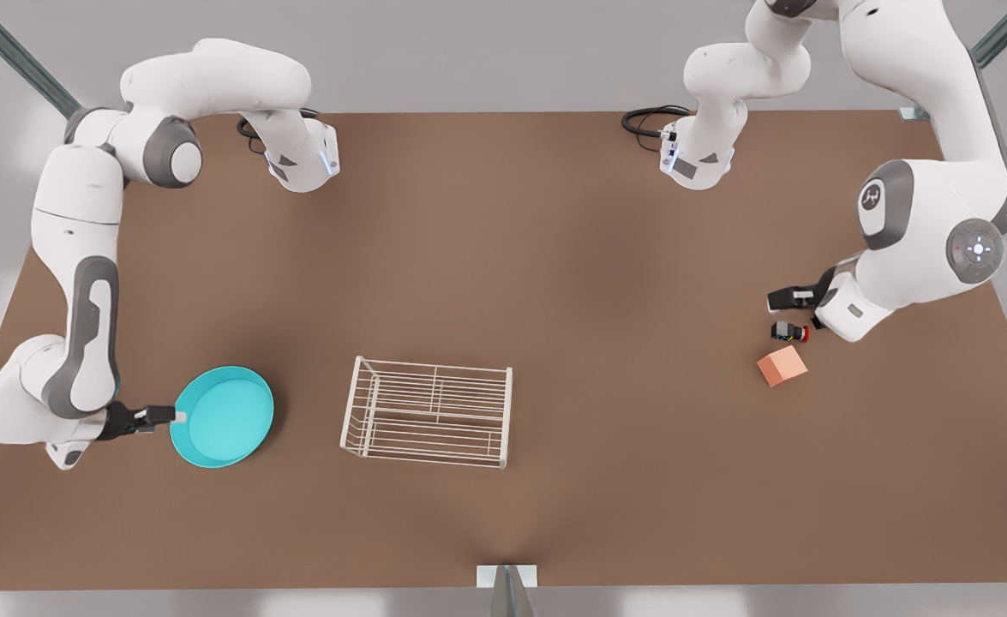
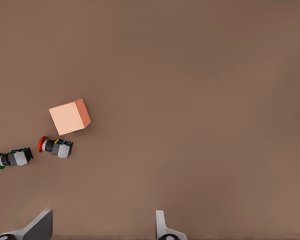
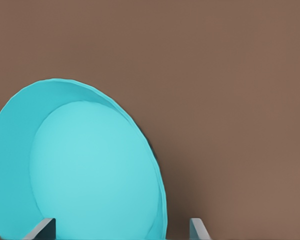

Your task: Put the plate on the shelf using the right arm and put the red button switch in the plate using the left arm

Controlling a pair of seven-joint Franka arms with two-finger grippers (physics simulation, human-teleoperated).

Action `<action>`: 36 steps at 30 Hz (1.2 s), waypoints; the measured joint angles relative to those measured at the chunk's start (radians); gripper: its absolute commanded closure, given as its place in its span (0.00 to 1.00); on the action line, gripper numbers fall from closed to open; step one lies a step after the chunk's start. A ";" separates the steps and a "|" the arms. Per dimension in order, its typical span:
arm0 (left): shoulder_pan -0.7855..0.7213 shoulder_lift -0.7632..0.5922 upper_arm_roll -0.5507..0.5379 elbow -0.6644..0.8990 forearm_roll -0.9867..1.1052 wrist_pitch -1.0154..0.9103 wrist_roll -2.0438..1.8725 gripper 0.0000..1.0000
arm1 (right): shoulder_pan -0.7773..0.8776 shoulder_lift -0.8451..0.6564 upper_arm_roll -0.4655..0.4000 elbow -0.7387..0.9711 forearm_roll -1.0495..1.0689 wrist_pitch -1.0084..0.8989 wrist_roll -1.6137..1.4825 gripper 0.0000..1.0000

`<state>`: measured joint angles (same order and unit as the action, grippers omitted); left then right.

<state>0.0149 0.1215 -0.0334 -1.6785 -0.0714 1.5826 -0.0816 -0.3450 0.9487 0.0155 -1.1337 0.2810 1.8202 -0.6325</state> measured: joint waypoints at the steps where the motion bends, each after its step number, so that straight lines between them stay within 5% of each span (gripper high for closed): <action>1: 0.000 -0.015 -0.002 -0.027 0.000 0.007 -0.001 0.00 | -0.002 0.006 -0.003 -0.002 -0.001 0.008 -0.014 0.00; 11: -0.006 -0.030 -0.018 -0.049 0.012 0.038 -0.013 0.00 | -0.007 0.036 0.003 -0.006 0.040 0.108 -0.078 0.04; 15: -0.007 -0.030 -0.018 -0.049 0.013 0.042 -0.016 0.00 | 0.002 0.032 0.004 -0.006 0.054 0.117 -0.087 0.26; 32: -0.004 -0.029 -0.018 -0.053 0.014 0.047 -0.023 0.00 | 0.002 0.050 0.000 -0.005 0.057 0.130 -0.113 0.33; 36: -0.004 -0.029 -0.018 -0.054 0.014 0.047 -0.024 0.00 | 0.003 0.057 0.000 -0.006 0.056 0.131 -0.117 0.48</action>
<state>0.0108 0.0926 -0.0518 -1.7322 -0.0574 1.6294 -0.1061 -0.3422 1.0055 0.0152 -1.1396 0.3365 1.9509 -0.7492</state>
